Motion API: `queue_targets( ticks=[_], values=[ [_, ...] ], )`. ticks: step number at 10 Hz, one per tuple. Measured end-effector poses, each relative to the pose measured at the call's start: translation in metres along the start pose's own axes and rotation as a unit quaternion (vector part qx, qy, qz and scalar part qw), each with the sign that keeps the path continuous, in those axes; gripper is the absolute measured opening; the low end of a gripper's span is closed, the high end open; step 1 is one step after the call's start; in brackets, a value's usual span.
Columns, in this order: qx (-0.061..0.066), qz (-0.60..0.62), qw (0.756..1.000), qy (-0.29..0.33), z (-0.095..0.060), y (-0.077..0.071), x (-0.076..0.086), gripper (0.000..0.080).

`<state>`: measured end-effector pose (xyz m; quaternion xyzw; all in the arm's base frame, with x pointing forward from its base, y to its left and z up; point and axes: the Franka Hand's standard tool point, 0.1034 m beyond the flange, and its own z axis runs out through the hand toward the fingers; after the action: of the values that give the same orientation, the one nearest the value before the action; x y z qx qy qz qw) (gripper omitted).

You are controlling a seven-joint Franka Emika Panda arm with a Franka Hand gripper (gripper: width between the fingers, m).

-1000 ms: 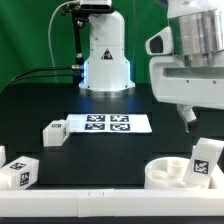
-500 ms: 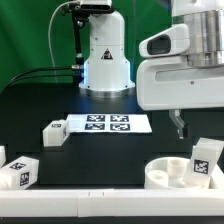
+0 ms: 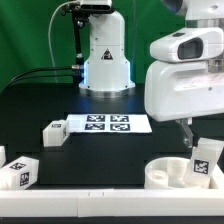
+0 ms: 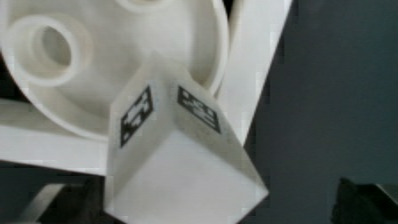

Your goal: Assemble stool

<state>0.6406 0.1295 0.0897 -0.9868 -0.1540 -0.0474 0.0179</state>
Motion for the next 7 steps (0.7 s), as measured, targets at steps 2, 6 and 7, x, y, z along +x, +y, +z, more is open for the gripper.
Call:
queue_targets(
  ticks=[2, 6, 7],
  values=[
    [-0.007, -0.062, 0.998, -0.004, 0.002, 0.002, -0.001, 0.0649],
    [-0.037, -0.333, 0.941, -0.041, 0.021, 0.01, -0.002, 0.0649],
    [-0.038, -0.317, 0.947, -0.04, 0.022, 0.014, -0.003, 0.0649]
  ],
)
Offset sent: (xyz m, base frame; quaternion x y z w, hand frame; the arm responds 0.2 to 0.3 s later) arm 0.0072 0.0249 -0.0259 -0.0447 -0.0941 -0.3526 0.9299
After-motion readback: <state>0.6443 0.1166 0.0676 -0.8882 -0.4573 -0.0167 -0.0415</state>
